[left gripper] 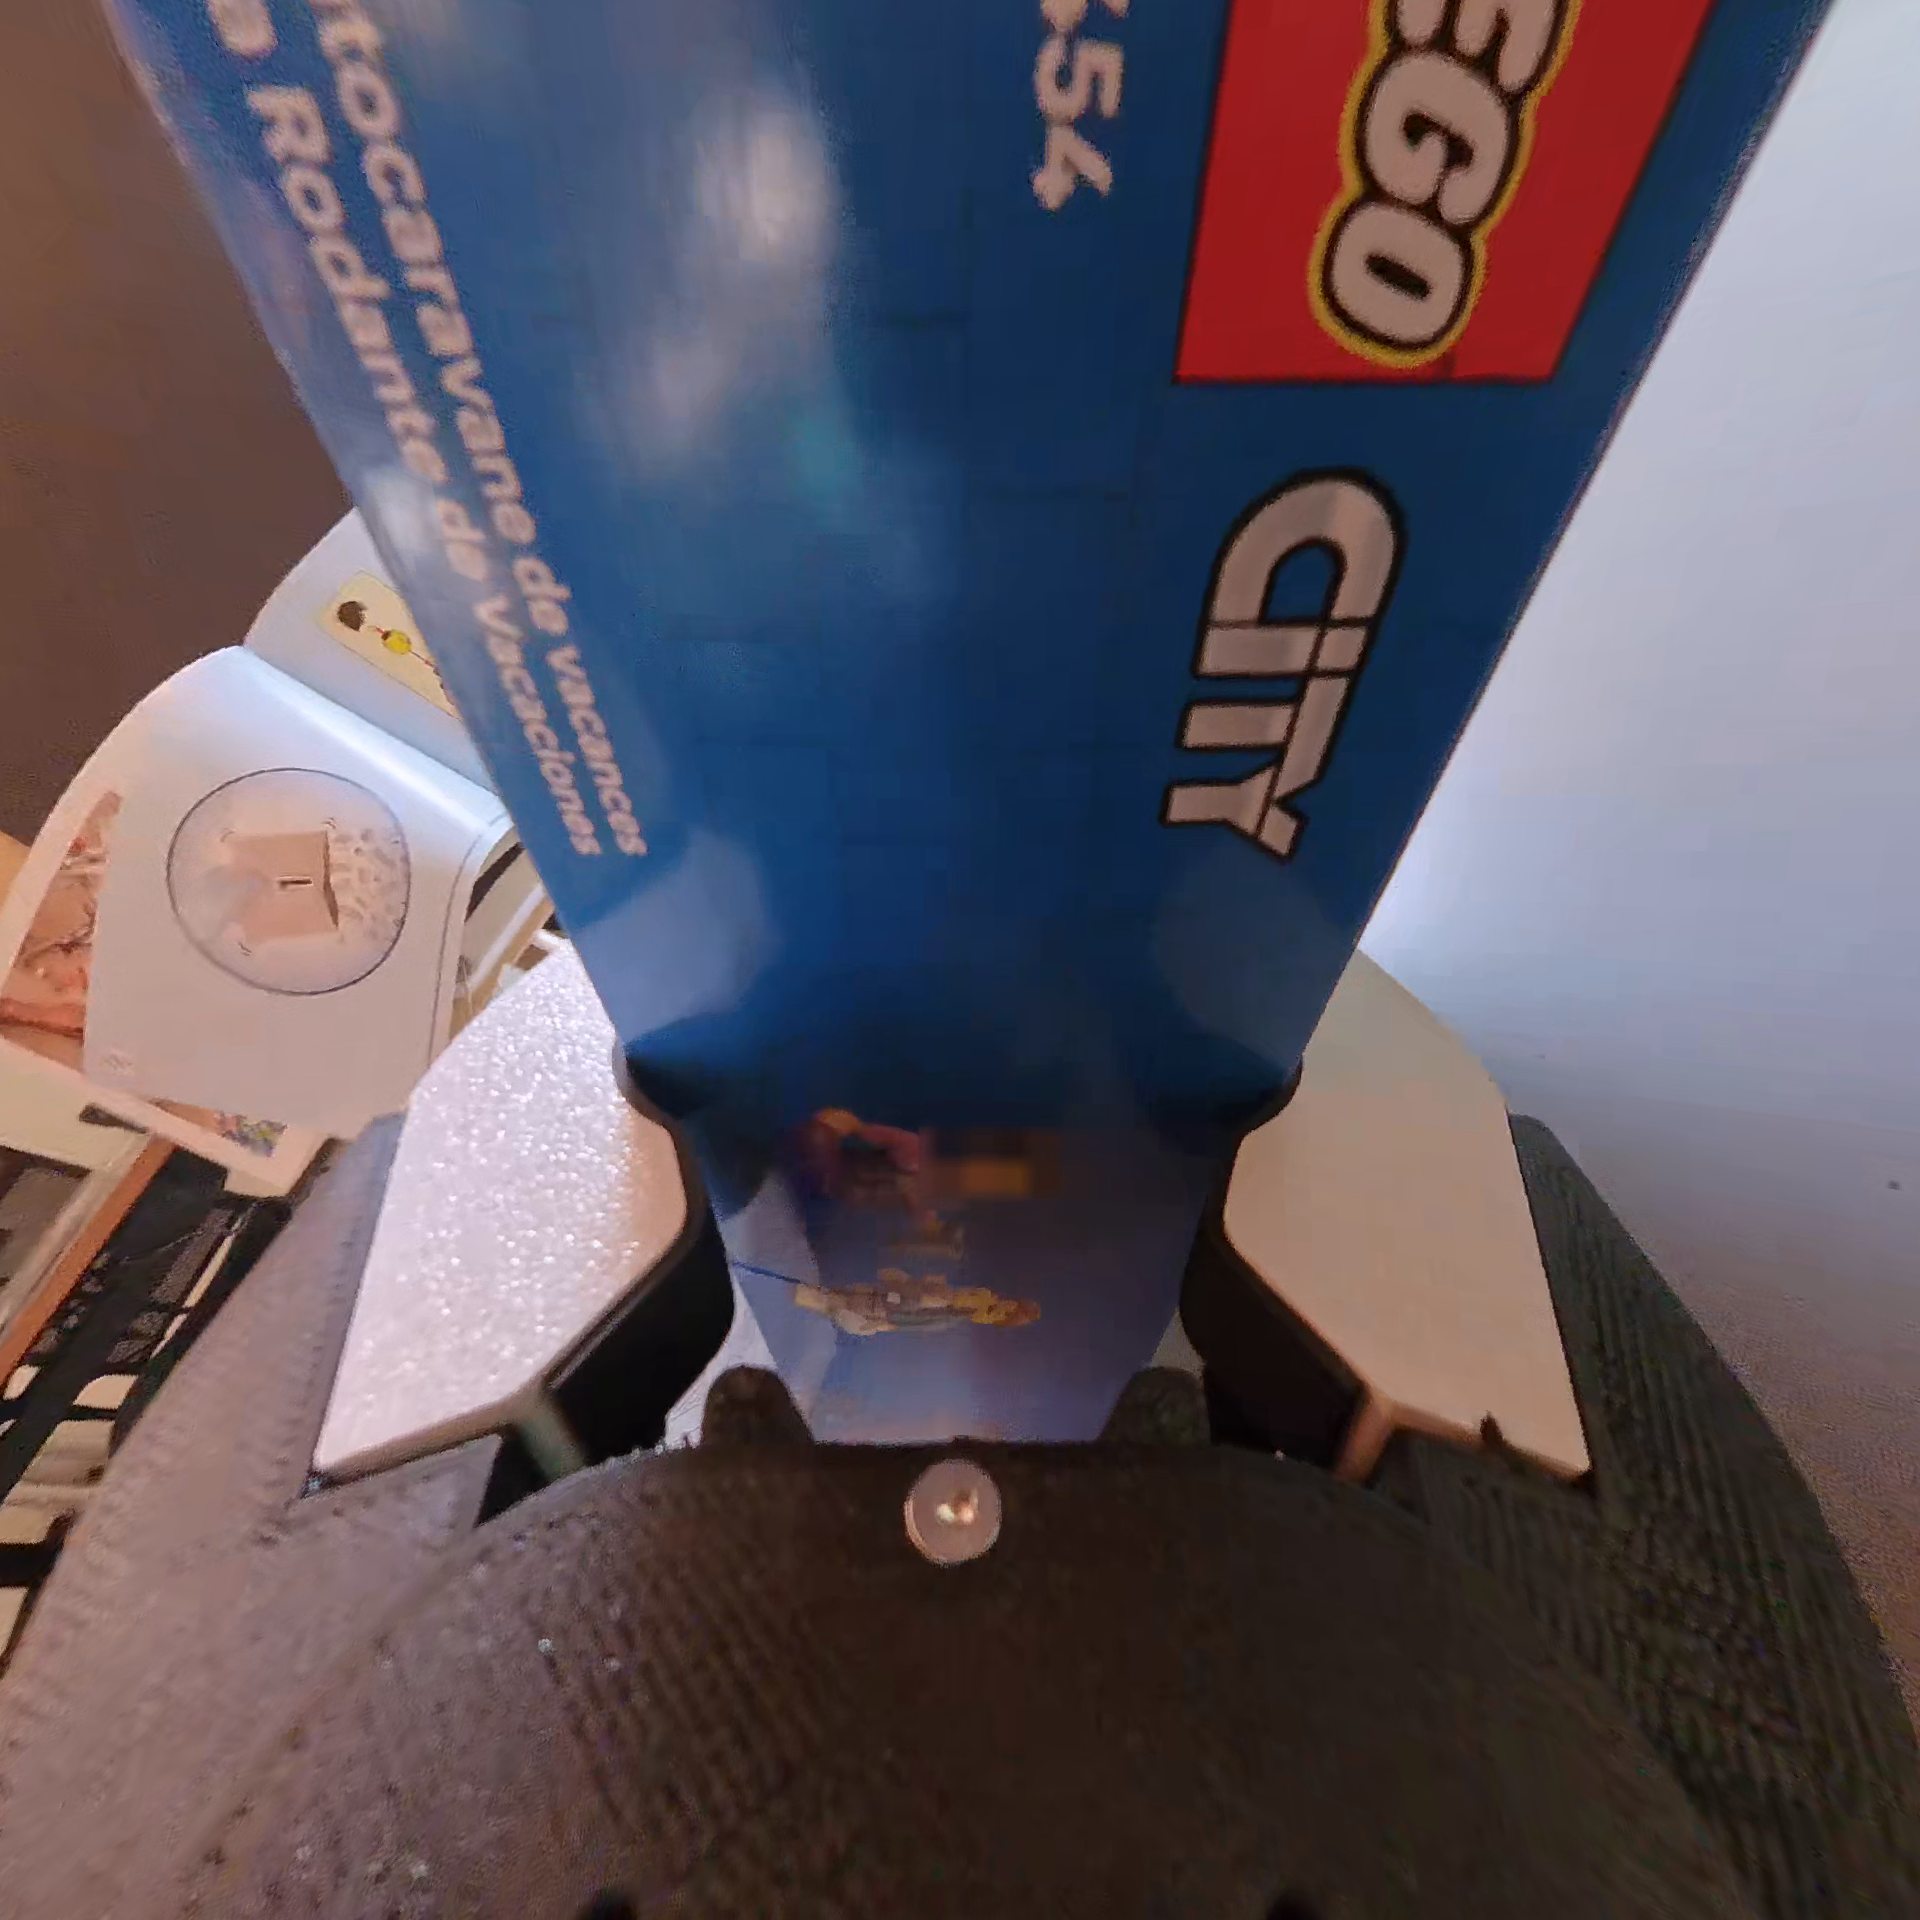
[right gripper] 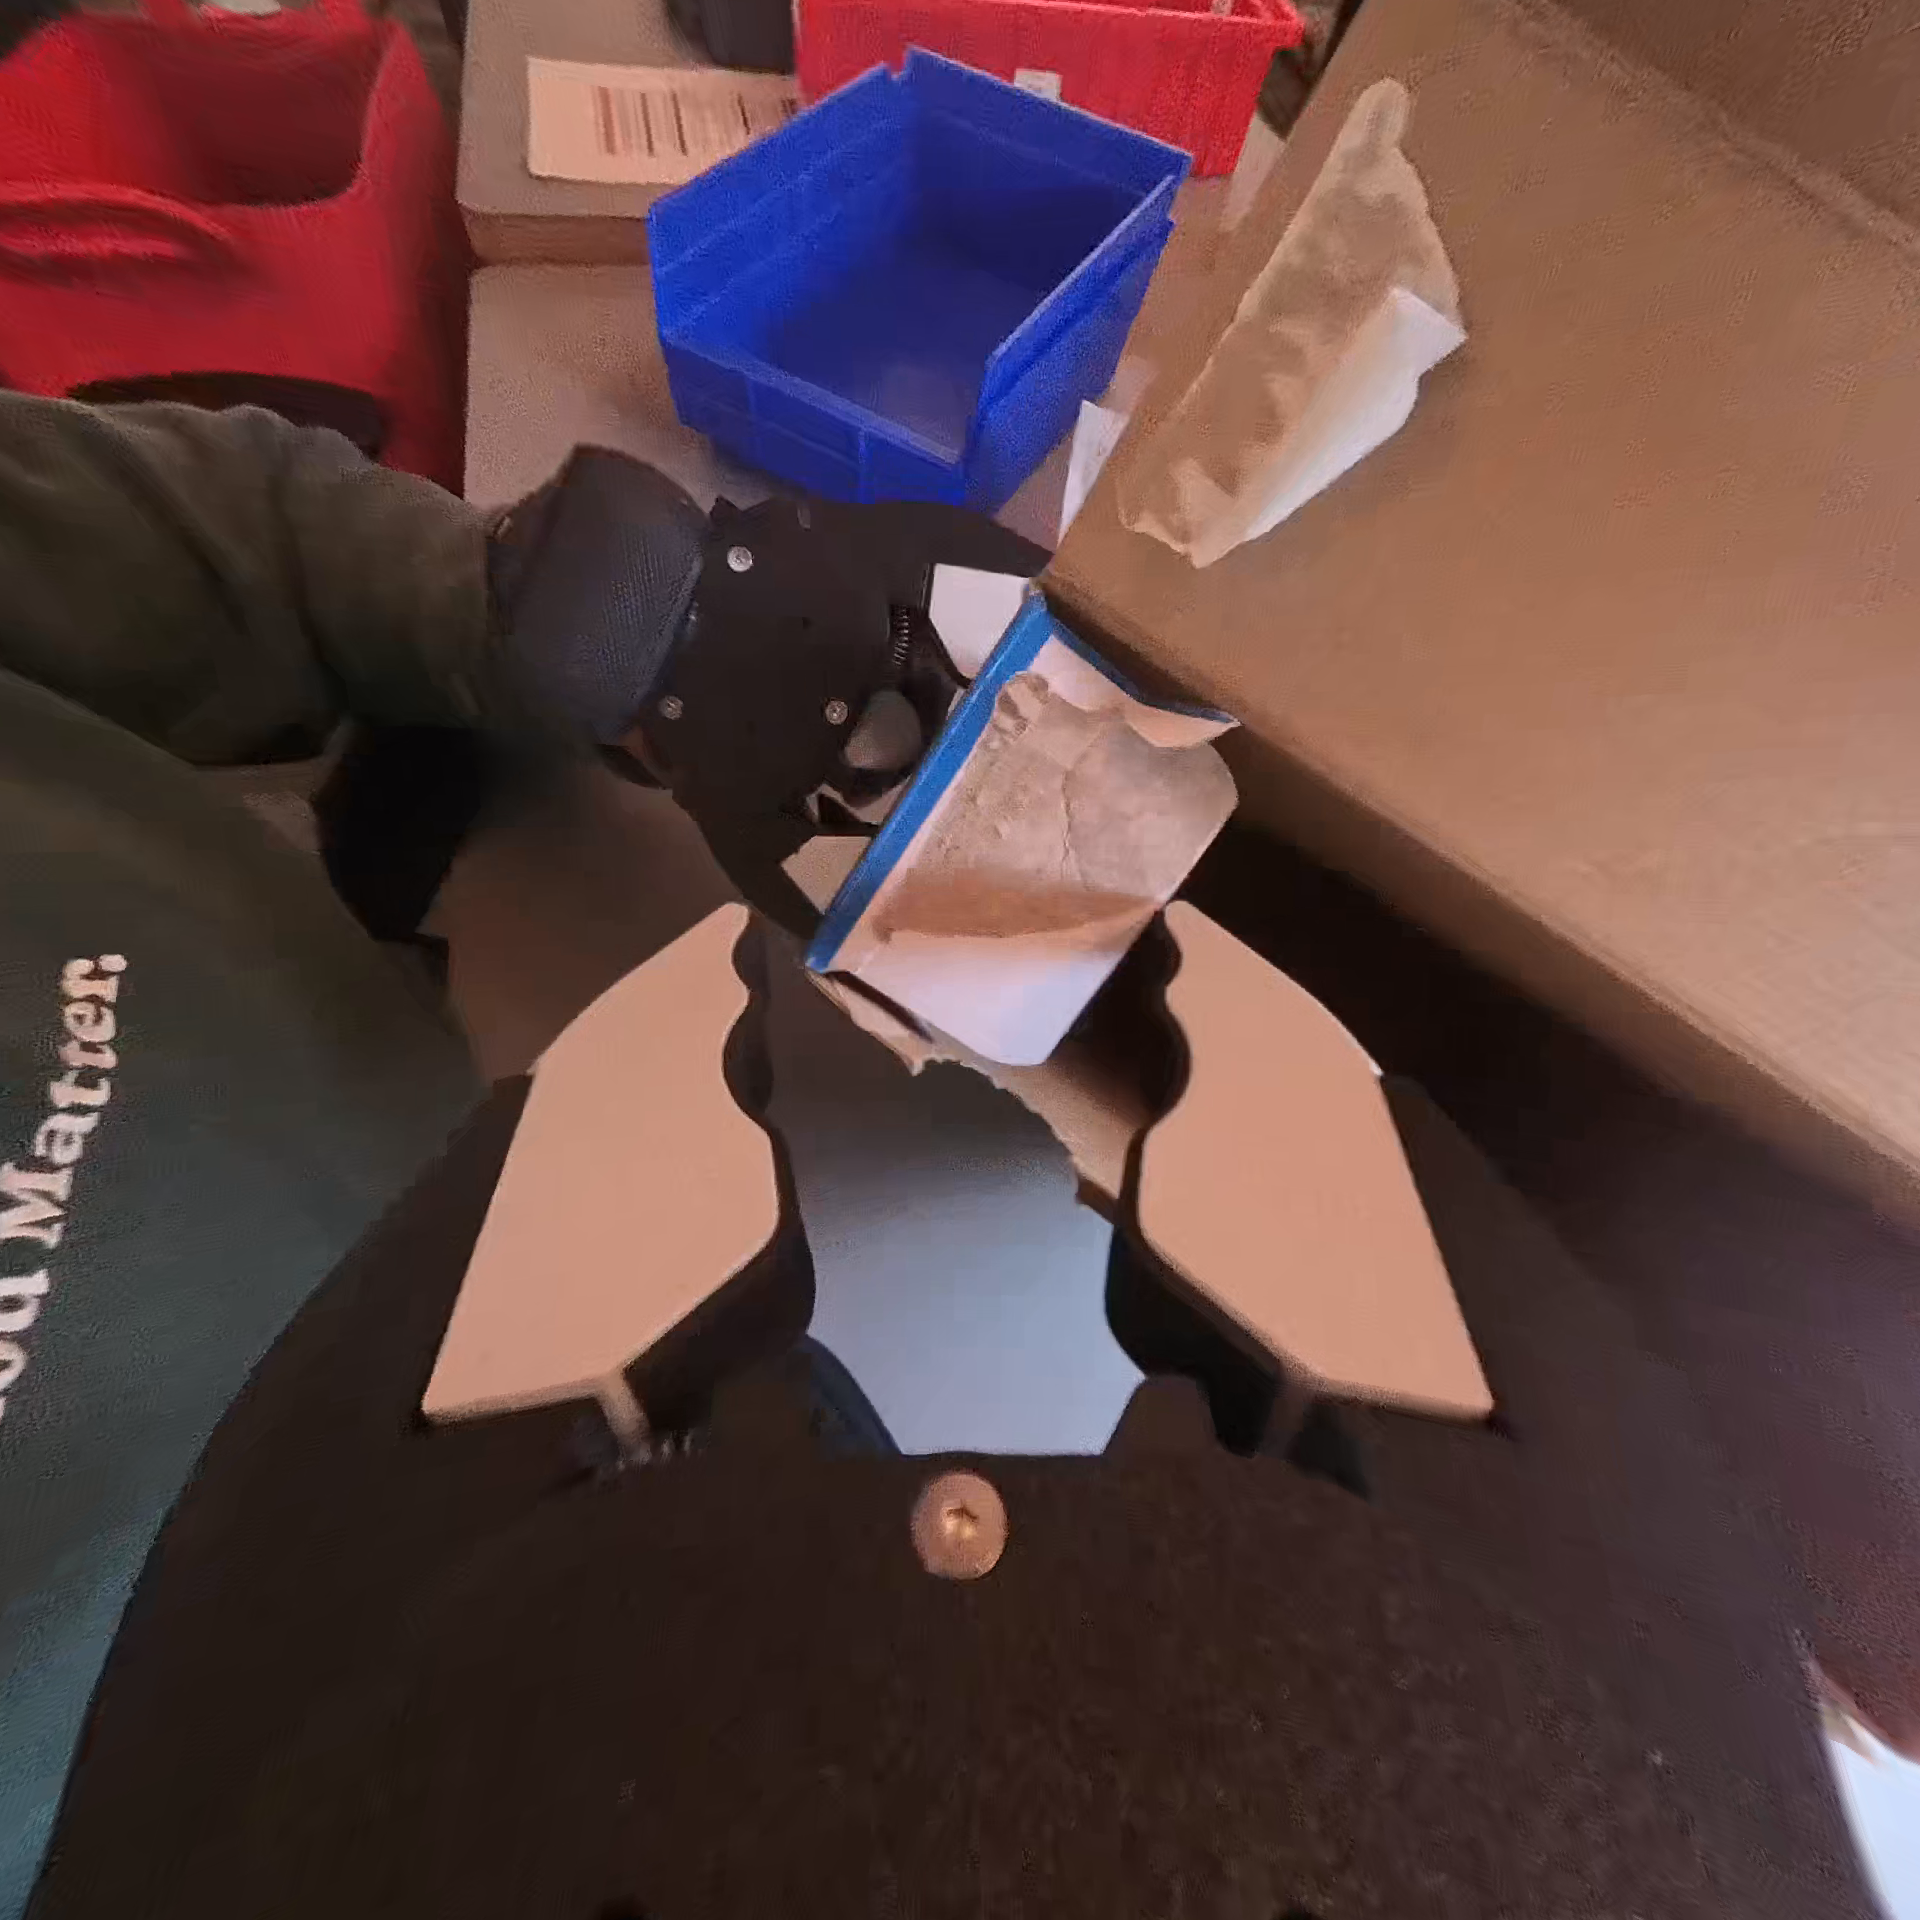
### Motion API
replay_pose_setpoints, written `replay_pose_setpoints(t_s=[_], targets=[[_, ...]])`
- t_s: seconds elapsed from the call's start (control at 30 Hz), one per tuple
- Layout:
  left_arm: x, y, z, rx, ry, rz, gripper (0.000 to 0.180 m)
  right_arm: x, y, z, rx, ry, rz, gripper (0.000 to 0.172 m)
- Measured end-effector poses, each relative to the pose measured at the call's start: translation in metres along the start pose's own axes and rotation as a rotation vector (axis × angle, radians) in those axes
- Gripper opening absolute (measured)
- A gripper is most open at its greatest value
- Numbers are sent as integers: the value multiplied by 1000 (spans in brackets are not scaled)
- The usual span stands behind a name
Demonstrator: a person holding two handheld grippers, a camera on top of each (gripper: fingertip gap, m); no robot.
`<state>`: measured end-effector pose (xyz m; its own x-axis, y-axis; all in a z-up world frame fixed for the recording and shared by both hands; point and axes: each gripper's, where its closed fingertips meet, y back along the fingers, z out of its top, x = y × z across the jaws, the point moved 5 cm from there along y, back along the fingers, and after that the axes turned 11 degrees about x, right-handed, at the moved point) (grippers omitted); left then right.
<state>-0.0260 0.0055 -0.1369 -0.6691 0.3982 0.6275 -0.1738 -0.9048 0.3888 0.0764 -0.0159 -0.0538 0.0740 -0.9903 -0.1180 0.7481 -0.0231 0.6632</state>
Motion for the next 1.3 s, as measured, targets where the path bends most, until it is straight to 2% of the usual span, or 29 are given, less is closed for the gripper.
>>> replay_pose_setpoints(t_s=[0.1, 0.2, 0.27, 0.3, 0.4, 0.47, 0.6, 0.67, 0.73, 0.8, 0.93, 1.0, 1.1, 1.2, 1.27, 1.3], targets=[[1, -3, 5, 5, 27, -40, 111, -3, 6, 2, -29, 33, -57, 64], [6, -5, 3, 32, 50, -66, 111, -4, 22, 10, -162, 95, -156, 61], [6, -9, -1, 55, 33, -59, 111, 6, 36, 19, -288, 117, -114, 39], [4, -10, -1, 60, 31, -61, 111, 10, 37, 20, -296, 126, -96, 34], [4, -11, 3, 59, 35, -72, 111, 18, 20, 15, -207, 208, -124, 24], [2, -11, 4, 65, 56, -114, 111, 21, 9, 16, -197, 304, -186, 24], [-9, -14, 1, 68, 117, -280, 110, 29, -5, 19, -94, 626, -391, 24], [-10, -12, 2, 28, 176, -395, 110, 26, -11, 14, 5, 727, -430, 28], [-7, -8, 0, 0, 200, -487, 110, 13, -7, 8, 105, 724, -445, 47], [-4, -5, -5, -34, 214, -562, 111, -6, 5, 0, 199, 683, -450, 51], [2, -4, -14, -105, 230, -669, 111, -42, 22, -22, 406, 597, -408, 50], [8, 3, -18, -119, 231, -742, 107, -47, 24, -25, 435, 575, -363, 34], [55, 40, -12, -271, 245, -673, 96, -45, 24, -22, 450, 536, -295, 24], [107, 96, 22, -435, 223, -535, 78, -44, 20, -18, 467, 543, -302, 22], [122, 113, 51, -409, 194, -469, 64, -44, 16, -13, 482, 519, -290, 21], [124, 113, 65, -359, 194, -439, 65, -45, 14, -10, 487, 491, -287, 19]])
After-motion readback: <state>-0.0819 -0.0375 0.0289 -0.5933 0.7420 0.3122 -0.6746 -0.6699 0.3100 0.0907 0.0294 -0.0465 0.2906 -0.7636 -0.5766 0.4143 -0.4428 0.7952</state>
